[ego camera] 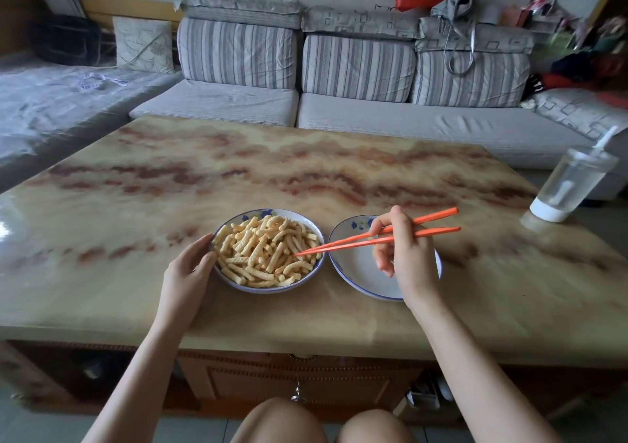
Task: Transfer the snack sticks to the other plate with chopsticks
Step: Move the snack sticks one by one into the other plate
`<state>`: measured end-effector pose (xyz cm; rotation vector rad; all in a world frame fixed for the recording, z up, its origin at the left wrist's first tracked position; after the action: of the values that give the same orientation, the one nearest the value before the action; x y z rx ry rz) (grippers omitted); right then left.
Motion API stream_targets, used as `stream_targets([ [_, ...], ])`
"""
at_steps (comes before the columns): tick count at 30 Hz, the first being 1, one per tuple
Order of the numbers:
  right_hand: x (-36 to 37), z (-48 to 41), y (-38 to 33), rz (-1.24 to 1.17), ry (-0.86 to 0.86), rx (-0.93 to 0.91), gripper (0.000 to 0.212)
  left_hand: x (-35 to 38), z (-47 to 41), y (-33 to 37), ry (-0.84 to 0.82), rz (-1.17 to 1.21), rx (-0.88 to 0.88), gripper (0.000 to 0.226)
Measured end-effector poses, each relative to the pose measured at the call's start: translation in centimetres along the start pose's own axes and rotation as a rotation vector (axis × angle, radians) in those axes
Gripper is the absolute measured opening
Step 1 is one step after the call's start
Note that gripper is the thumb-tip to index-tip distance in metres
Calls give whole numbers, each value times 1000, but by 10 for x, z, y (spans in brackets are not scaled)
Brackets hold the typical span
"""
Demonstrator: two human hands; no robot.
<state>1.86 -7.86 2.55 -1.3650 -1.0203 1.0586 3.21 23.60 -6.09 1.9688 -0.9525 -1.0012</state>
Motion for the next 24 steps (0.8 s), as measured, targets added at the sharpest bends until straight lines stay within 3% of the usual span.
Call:
stream_targets([
  [9, -29, -3, -8, -164, 132, -39, 46, -1, -1, -2, -8, -9, 10, 36],
  [17, -94, -10, -1, -79, 375, -12, 42, 0, -1, -2, -6, -7, 21, 36],
  [24, -108, -9, 10, -17, 420, 9, 41, 0, -1, -1, -17, -21, 27, 37],
])
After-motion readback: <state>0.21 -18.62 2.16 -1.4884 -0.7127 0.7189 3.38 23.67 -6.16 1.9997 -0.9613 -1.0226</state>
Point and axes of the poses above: each hand's wrist, its own z-axis away from the middle knuckle, its own x-axis out of the palm, y = z × x, the point moved 6 cm from there along -z, towards the middle knuckle, and after that the axes turned 13 degrees about x, right-handed, at the moved point
